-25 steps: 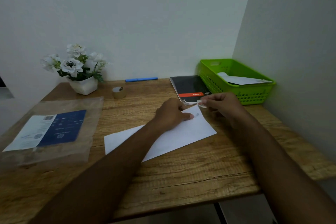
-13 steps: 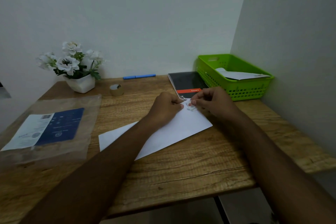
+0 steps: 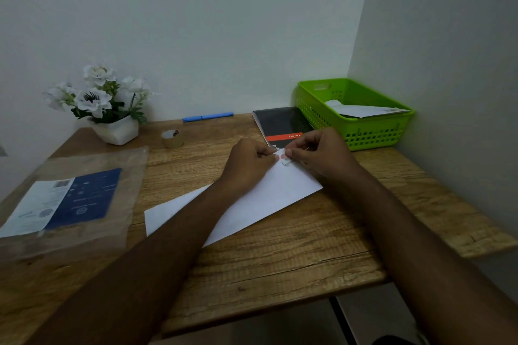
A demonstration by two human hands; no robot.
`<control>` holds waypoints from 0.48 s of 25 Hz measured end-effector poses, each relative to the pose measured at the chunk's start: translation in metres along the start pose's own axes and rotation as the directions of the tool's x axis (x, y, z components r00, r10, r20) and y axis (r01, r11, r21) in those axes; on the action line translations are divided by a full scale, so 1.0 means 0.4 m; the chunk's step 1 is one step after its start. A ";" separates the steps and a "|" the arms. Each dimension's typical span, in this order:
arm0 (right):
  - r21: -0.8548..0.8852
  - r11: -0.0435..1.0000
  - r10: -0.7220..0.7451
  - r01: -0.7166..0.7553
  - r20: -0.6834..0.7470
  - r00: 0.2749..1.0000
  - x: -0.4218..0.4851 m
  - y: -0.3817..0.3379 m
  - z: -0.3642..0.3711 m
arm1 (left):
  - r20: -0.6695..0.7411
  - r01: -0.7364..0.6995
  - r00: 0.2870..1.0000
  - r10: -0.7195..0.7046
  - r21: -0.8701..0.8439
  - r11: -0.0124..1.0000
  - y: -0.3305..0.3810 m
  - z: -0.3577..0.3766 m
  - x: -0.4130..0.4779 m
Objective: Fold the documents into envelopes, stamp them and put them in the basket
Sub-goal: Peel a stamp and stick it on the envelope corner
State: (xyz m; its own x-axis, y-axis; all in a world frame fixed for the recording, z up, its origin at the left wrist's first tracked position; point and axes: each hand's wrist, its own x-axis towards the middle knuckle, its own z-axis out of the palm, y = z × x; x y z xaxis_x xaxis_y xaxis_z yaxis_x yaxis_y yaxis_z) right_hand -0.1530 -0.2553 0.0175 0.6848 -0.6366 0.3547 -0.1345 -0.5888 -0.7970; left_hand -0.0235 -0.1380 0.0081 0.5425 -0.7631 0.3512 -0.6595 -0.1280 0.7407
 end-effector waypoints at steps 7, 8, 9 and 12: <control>0.007 1.000 -0.026 0.026 0.003 1.000 0.001 0.004 -0.001 | -0.022 -0.004 1.000 0.004 -0.013 1.000 0.005 -0.001 -0.006; 0.013 1.000 -0.027 0.027 0.008 1.000 0.001 0.004 -0.001 | -0.025 -0.003 1.000 0.002 -0.003 1.000 0.007 -0.001 -0.007; 0.023 0.999 -0.029 0.029 0.013 0.999 0.002 0.003 0.000 | -0.029 -0.004 1.000 0.004 0.006 1.000 0.008 -0.001 -0.008; 0.041 0.998 -0.038 0.039 -0.016 0.999 0.006 -0.001 0.003 | -0.039 -0.014 0.999 0.014 0.017 1.000 0.013 -0.007 -0.009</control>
State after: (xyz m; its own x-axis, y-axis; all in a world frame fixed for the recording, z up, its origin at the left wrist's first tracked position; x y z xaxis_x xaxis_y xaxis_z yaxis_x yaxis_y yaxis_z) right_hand -0.1505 -0.2560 0.0178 0.6777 -0.6216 0.3929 -0.0780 -0.5920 -0.8021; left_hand -0.0275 -0.1342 0.0121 0.5529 -0.7397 0.3836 -0.6756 -0.1285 0.7260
